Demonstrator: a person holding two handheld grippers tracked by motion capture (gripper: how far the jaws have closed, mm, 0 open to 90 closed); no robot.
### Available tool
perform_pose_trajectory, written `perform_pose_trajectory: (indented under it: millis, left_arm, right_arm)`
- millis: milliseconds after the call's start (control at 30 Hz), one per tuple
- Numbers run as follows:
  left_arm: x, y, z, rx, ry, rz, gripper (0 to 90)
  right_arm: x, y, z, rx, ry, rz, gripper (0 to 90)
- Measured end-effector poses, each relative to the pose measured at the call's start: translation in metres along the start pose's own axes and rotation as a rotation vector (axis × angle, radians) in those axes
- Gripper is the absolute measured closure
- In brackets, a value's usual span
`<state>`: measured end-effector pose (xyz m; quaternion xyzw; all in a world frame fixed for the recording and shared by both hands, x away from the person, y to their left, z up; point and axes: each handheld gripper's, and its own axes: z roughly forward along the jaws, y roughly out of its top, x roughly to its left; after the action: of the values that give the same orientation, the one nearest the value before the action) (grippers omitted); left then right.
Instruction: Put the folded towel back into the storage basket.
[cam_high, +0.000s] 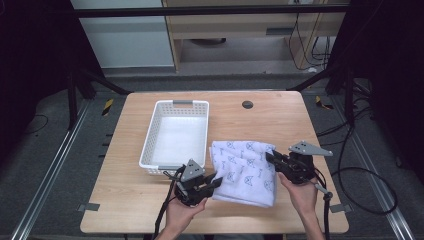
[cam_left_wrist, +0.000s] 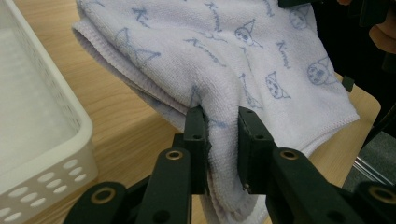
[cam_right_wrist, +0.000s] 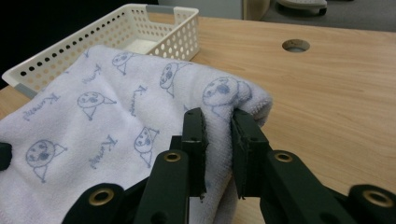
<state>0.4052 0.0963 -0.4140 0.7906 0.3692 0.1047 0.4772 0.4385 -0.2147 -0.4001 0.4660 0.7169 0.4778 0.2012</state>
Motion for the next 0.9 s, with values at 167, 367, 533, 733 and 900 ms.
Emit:
perform_pose_trajectory:
  millis: [167,367,533,733,900]
  left_arm:
    - [0.001,0.003,-0.005,-0.013,0.003,0.005,75.2]
    - [0.003,0.01,-0.013,-0.038,0.012,0.008,75.2]
    - [0.005,0.014,-0.019,-0.056,0.022,0.014,75.2]
    - [0.008,0.021,-0.027,-0.085,0.028,0.017,75.2]
    - [0.012,0.026,-0.03,-0.098,0.035,0.02,75.2]
  right_arm:
    - [0.005,0.006,-0.002,-0.018,0.0,-0.015,77.2]
    - [0.012,0.018,-0.003,-0.048,-0.002,-0.038,77.2]
    - [0.017,0.025,-0.002,-0.058,-0.004,-0.043,77.2]
    - [0.021,0.034,-0.004,-0.086,0.0,-0.042,77.2]
    - [0.024,0.042,-0.002,-0.097,-0.003,-0.047,77.2]
